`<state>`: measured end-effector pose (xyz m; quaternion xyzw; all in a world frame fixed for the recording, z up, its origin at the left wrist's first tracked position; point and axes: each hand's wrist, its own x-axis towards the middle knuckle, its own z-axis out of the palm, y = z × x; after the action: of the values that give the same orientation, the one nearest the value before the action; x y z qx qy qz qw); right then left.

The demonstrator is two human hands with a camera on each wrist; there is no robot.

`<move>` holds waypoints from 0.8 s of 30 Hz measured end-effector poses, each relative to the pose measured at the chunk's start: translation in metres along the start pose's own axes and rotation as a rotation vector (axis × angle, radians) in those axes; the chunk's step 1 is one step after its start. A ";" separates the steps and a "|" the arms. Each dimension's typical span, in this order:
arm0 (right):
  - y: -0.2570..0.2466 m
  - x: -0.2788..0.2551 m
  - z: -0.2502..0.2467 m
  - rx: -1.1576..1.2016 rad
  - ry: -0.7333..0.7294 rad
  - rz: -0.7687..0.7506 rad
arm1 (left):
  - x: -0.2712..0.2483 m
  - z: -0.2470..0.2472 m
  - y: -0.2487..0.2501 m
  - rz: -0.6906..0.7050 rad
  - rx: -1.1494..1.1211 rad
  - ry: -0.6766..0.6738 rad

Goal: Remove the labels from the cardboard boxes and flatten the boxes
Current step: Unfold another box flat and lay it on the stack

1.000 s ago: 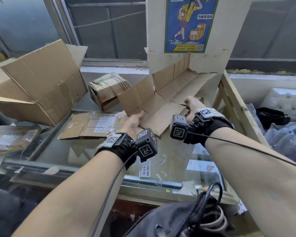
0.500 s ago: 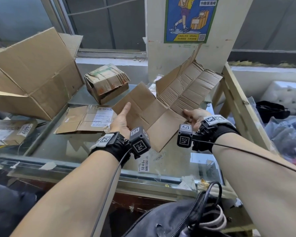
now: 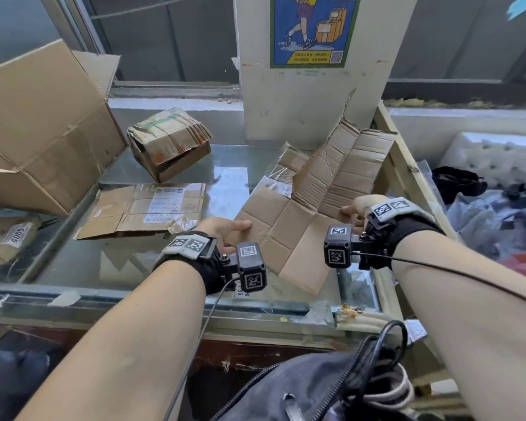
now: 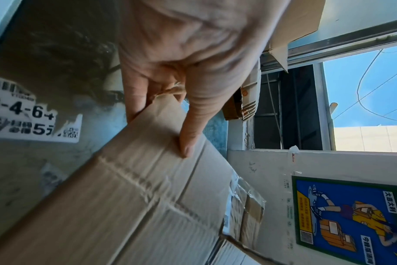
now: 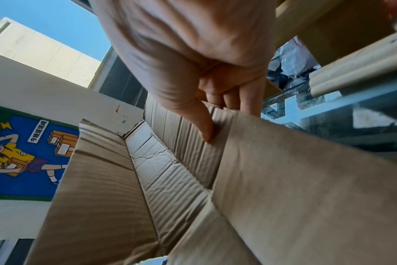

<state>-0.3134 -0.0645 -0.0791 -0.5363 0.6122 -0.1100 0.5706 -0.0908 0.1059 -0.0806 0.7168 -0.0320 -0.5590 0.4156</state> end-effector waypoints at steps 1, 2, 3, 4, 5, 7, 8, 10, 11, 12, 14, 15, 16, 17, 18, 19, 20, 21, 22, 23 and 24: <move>-0.002 -0.003 0.001 -0.126 0.038 0.040 | -0.002 0.002 0.001 -0.002 0.053 0.002; -0.005 -0.012 0.001 -0.301 0.087 0.054 | -0.006 0.002 0.001 -0.004 0.135 0.001; -0.002 -0.013 -0.001 -0.456 0.179 0.002 | -0.006 0.002 0.000 -0.008 0.237 0.000; -0.003 -0.023 0.000 -0.539 0.211 -0.013 | -0.009 0.004 -0.001 -0.019 0.340 0.007; -0.001 -0.023 0.002 -0.613 0.215 -0.046 | -0.008 0.005 -0.003 -0.013 0.445 0.017; 0.006 -0.020 0.003 -0.610 0.216 -0.043 | -0.005 0.009 -0.005 0.046 0.724 0.023; 0.008 -0.021 0.003 -0.557 0.231 -0.015 | -0.004 0.011 -0.007 0.089 0.859 0.033; 0.014 -0.016 0.006 -0.511 0.271 0.052 | 0.000 0.019 -0.009 0.196 0.990 0.044; 0.016 -0.007 0.007 -0.499 0.272 0.020 | 0.001 0.025 -0.009 0.258 0.972 0.033; 0.017 -0.002 0.007 -0.407 0.268 -0.007 | -0.001 0.032 -0.008 0.329 0.910 0.013; 0.019 0.003 0.001 -0.245 0.264 -0.029 | -0.001 0.043 -0.002 0.426 0.738 -0.036; 0.019 0.003 -0.002 -0.215 0.265 -0.043 | 0.002 0.044 0.002 0.430 0.644 -0.066; 0.020 0.000 -0.004 -0.192 0.260 -0.059 | 0.004 0.044 0.005 0.404 0.556 -0.087; 0.019 -0.002 -0.005 -0.178 0.244 -0.073 | 0.008 0.043 0.008 0.373 0.487 -0.098; 0.020 -0.006 -0.006 -0.168 0.221 -0.087 | 0.010 0.042 0.009 0.348 0.454 -0.099; 0.020 -0.006 -0.007 -0.160 0.212 -0.097 | 0.012 0.044 0.010 0.344 0.452 -0.100; 0.020 -0.007 -0.007 -0.150 0.204 -0.113 | 0.010 0.046 0.010 0.346 0.459 -0.100; 0.020 -0.008 -0.006 -0.137 0.194 -0.127 | 0.012 0.049 0.011 0.356 0.479 -0.099; 0.020 -0.006 -0.007 -0.131 0.188 -0.142 | 0.012 0.053 0.013 0.360 0.498 -0.098; 0.019 -0.005 -0.007 -0.122 0.175 -0.155 | 0.011 0.056 0.014 0.354 0.508 -0.072; 0.016 -0.007 -0.007 -0.102 0.151 -0.168 | 0.011 0.058 0.015 0.340 0.491 -0.020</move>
<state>-0.3292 -0.0558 -0.0850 -0.6041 0.6112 -0.1662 0.4836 -0.1284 0.0574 -0.0813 0.7748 -0.2898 -0.4639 0.3172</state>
